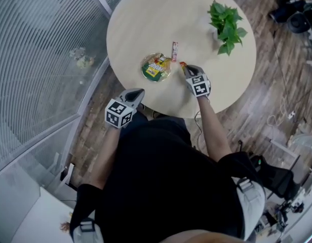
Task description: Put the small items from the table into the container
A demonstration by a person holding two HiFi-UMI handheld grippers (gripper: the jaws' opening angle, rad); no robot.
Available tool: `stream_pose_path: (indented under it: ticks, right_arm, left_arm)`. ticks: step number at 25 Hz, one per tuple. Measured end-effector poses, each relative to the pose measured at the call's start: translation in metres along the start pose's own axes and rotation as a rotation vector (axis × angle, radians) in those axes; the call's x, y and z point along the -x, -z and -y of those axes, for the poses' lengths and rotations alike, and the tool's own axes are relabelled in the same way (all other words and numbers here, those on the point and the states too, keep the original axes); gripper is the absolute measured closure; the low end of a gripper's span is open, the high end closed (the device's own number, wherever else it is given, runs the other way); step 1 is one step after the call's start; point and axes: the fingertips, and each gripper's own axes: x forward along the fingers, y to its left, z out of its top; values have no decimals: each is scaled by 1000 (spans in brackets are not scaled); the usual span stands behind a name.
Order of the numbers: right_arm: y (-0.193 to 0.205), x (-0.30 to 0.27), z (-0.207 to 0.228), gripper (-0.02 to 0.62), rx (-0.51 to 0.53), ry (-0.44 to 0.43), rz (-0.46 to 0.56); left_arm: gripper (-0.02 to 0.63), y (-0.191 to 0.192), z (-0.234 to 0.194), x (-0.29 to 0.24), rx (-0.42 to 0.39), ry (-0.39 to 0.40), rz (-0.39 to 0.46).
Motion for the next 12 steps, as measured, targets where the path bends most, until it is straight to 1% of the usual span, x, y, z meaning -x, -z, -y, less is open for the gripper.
stream_pose_path:
  ticks: [3, 6, 12]
  right_arm:
    - [24, 16, -17, 560, -20, -9, -12]
    - [46, 25, -31, 560, -16, -27, -33]
    - [57, 43, -46, 560, 4, -38, -27]
  left_arm:
    - [606, 3, 14, -1, -20, 20, -10]
    - [606, 8, 28, -5, -40, 43, -25]
    - [606, 16, 52, -10, -75, 79, -42]
